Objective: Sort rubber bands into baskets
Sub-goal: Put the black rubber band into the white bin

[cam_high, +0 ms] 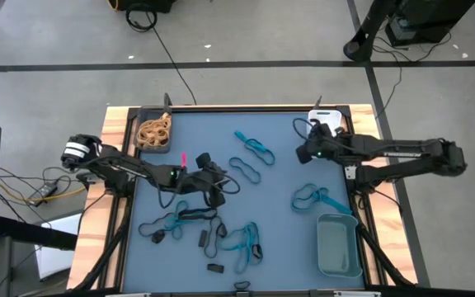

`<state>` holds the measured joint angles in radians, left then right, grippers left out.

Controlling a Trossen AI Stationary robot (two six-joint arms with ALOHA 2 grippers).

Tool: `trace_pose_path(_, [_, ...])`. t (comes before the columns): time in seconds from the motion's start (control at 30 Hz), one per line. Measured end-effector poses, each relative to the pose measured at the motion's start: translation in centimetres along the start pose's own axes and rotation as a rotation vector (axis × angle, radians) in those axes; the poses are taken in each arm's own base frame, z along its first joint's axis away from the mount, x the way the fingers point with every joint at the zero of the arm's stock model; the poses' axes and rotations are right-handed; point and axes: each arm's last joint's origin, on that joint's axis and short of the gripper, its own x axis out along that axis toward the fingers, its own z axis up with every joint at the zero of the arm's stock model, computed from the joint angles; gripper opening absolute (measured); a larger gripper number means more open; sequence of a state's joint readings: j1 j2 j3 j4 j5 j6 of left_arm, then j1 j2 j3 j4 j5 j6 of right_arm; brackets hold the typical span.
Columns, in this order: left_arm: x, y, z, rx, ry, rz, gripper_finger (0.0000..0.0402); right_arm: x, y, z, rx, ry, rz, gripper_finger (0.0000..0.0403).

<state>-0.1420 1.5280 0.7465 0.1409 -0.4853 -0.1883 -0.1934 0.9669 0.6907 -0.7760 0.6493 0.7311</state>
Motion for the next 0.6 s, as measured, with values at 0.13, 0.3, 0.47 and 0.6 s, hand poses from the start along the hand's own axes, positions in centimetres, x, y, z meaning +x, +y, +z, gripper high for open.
trace_pose_path(0.13, [0.2, 0.4, -0.4, 0.016, -0.047, -0.001, 0.0152, 0.6, -1.1, -0.2, 0.042, 0.046, -0.115, 0.0008])
trace_pose_path(0.3, [0.6, 1.1, -0.8, -0.001, -0.058, 0.019, 0.0152, 1.4, -2.0, -0.6, 0.077, 0.141, -0.204, 0.0026])
trace_pose_path(0.47, [0.8, 1.9, -1.5, -0.019, -0.059, 0.039, 0.0152, 1.9, -1.9, -0.7, 0.042, 0.217, -0.169, 0.0081])
trace_pose_path(0.6, [0.9, 2.2, -1.9, -0.036, -0.086, 0.043, 0.0152, 1.9, -1.9, -0.8, 0.043, 0.228, -0.164, 0.015])
